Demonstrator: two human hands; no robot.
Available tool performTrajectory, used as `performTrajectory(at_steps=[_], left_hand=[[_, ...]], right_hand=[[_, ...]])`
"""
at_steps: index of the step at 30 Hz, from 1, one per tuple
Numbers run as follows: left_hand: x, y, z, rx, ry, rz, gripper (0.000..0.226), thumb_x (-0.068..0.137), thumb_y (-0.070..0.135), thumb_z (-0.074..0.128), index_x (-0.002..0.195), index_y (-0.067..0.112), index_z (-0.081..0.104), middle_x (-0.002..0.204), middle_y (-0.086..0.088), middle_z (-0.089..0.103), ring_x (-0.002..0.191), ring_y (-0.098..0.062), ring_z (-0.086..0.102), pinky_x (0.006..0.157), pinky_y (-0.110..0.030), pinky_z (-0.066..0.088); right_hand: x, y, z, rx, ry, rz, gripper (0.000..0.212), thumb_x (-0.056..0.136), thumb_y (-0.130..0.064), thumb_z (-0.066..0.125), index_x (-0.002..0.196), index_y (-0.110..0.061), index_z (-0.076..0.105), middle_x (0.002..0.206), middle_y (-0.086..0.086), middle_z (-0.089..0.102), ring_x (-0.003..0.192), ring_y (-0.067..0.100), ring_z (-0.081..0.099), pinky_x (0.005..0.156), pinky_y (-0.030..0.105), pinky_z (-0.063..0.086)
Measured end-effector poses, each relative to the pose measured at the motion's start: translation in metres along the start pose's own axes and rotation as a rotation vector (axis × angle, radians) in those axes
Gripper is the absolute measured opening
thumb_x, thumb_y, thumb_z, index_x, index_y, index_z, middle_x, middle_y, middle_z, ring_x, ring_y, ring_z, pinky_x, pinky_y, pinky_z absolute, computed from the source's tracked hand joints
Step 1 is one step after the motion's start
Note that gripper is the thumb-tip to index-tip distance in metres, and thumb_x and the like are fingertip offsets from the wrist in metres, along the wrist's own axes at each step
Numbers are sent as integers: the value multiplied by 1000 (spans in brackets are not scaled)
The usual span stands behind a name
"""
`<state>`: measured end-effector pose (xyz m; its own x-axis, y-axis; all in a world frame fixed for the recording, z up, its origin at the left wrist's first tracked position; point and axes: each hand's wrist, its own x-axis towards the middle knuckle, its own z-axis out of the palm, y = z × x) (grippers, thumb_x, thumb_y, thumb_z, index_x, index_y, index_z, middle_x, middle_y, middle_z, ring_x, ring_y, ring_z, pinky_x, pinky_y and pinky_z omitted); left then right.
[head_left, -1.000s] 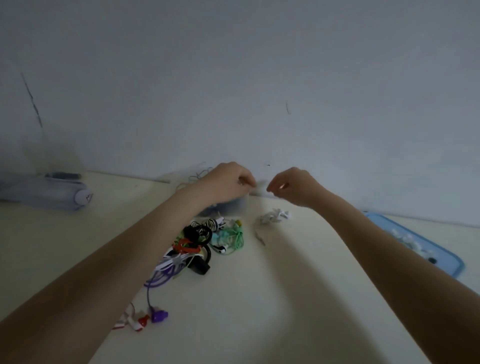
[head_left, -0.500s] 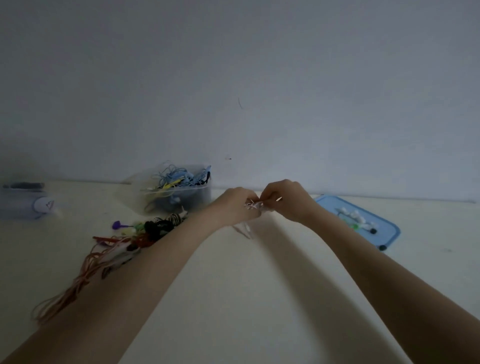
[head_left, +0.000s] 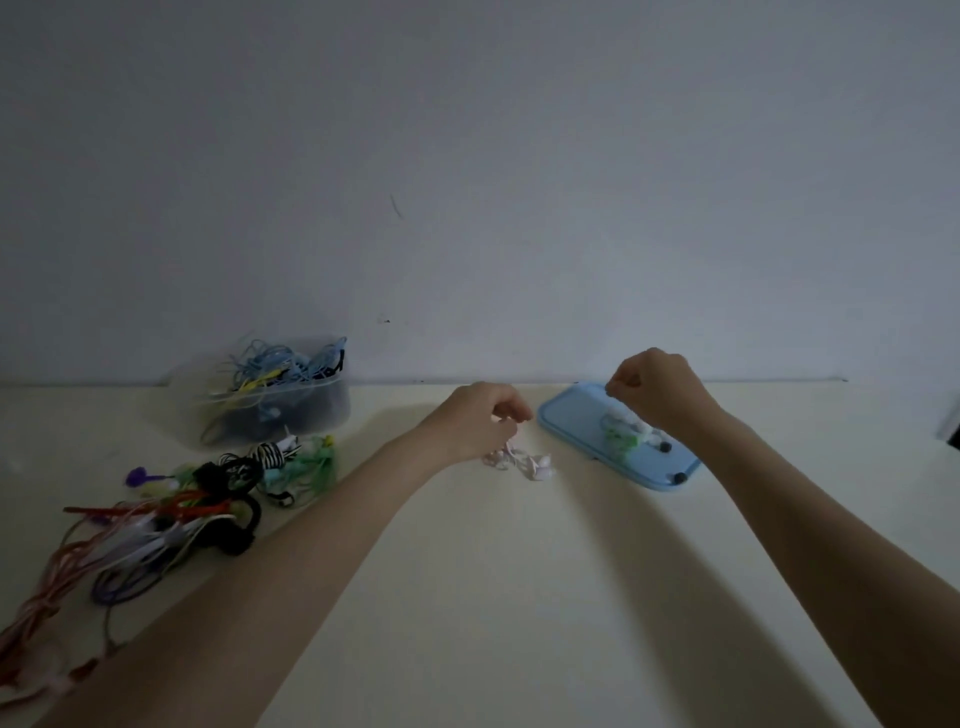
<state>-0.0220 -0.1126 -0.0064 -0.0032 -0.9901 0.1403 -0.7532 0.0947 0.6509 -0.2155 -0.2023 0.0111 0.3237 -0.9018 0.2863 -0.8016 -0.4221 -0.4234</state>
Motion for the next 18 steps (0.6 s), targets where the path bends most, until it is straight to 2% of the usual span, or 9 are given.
performTrajectory(at_steps=[3, 6, 8, 14, 18], left_hand=[[1, 8, 10, 67, -20, -9, 22, 87, 13, 51, 104, 19, 66, 96, 2, 66, 95, -16, 62, 86, -28, 49], [1, 14, 18, 251, -132, -2, 24, 86, 26, 57, 108, 22, 66, 99, 6, 68, 97, -12, 60, 92, -29, 44], [2, 18, 21, 294, -131, 4, 23, 85, 26, 59, 106, 22, 67, 97, 8, 69, 96, -9, 60, 92, -28, 42], [-1, 17, 20, 107, -158, 58, 15, 81, 15, 64, 94, 14, 71, 74, 11, 64, 74, -2, 60, 71, -13, 45], [1, 9, 23, -135, 41, 40, 6, 82, 12, 67, 85, 16, 70, 74, 11, 63, 61, 5, 57, 53, -7, 42]], right_hand=[[4, 9, 4, -11, -3, 20, 16, 87, -8, 56, 89, -1, 70, 89, 17, 70, 84, 29, 63, 70, 30, 47], [8, 13, 11, -43, -33, 20, 15, 85, -7, 58, 90, -6, 72, 91, 14, 70, 85, 28, 63, 74, 32, 50], [8, 14, 15, -62, -52, 34, 13, 83, -9, 61, 92, -9, 71, 93, 13, 69, 86, 27, 63, 72, 32, 50], [8, 15, 25, -59, 5, 68, 13, 82, -5, 56, 85, -10, 67, 91, 13, 66, 84, 28, 60, 63, 29, 41], [7, 13, 25, -59, 33, 67, 15, 82, -3, 52, 83, -9, 66, 86, 12, 66, 76, 26, 58, 60, 29, 42]])
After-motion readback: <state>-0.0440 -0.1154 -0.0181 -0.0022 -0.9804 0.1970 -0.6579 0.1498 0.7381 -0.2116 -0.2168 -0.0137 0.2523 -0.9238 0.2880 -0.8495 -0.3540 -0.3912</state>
